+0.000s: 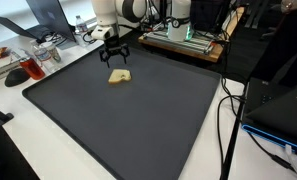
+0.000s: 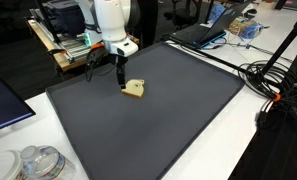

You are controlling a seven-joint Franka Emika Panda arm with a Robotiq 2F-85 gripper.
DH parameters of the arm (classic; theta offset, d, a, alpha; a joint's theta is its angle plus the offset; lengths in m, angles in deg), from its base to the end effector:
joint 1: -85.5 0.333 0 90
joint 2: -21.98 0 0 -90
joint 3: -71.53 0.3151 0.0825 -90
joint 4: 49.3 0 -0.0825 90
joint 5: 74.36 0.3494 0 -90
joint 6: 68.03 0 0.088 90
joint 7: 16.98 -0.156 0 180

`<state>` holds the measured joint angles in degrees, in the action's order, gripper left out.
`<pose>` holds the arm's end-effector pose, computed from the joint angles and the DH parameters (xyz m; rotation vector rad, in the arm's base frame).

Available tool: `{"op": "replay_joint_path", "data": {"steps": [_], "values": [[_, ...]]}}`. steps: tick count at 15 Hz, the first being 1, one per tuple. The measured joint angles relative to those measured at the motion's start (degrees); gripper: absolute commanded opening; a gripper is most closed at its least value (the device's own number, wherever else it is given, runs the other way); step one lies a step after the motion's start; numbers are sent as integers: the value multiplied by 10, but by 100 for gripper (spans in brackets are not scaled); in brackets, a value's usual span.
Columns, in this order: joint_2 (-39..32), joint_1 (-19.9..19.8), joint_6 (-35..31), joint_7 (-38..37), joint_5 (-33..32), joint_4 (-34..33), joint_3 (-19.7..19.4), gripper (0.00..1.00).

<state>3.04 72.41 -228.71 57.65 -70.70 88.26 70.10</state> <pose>0.4779 -0.1265 0.1676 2.7266 1.4741 0.0975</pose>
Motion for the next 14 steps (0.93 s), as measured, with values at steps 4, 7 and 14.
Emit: {"op": "replay_joint_path", "data": {"steps": [4, 7, 14], "values": [[-28, 0, -17, -14, -26, -11, 1, 100], [-45, 1, -20, -25, -47, -22, 2, 100], [-69, 8, -20, -55, -97, -44, 1, 93]]}}
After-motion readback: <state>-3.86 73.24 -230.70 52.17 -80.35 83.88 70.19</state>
